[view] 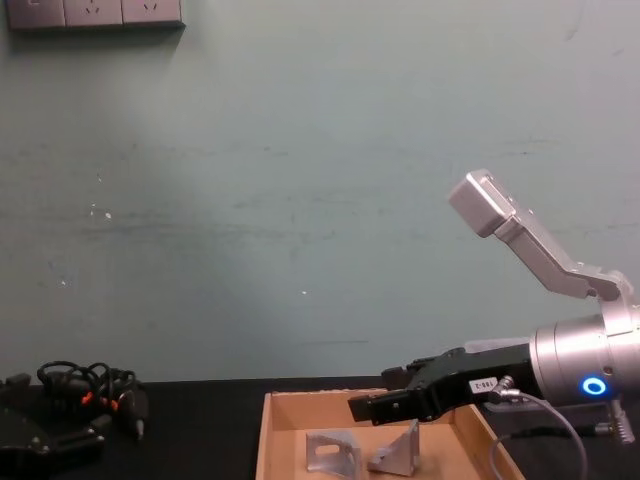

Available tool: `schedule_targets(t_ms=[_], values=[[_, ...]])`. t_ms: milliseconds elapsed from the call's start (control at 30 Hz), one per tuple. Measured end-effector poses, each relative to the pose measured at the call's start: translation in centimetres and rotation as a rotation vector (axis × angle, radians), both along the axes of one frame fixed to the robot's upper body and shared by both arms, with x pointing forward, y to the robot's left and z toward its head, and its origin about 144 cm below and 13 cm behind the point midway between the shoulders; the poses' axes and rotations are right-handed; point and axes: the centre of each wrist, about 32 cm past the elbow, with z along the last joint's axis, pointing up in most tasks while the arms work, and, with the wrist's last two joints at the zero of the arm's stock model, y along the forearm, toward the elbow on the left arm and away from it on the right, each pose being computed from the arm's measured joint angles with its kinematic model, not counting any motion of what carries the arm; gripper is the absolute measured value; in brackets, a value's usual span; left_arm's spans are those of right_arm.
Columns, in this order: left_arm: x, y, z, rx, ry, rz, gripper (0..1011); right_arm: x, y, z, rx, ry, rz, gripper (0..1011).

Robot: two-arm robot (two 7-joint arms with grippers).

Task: Use one hand to pick up the angle iron from the table and place it into the box.

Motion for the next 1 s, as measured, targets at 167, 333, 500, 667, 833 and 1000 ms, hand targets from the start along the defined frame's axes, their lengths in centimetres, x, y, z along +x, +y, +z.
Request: schedule_targets(t_ms=[167,333,500,667,833,1000], values=[[0.0,0.0,0.0,0.000,0.000,0.000,1000,-0.5,0.1,0.4,-0.013,-0.011,0.001,865],[0.0,0.0,0.0,0.000,0.000,0.000,1000,-1.4,0.4,0.9,-0.018,-0.023,0.007,991],[0.0,0.0,0.0,0.000,0.000,0.000,1000,-3.1,0.8,1.6,-0.016,-0.037,0.016,1002],[0.0,0.0,0.0,0.000,0.000,0.000,1000,-5.2,1.0,2.1,-0.014,-0.042,0.022,1002],[0.0,0.0,0.0,0.000,0.000,0.000,1000,-6.9,0.9,2.6,-0.016,-0.040,0.026,1002],[0.0,0.0,0.0,0.000,0.000,0.000,1000,-8.8,1.0,2.7,-0.023,-0.030,0.041,1002]])
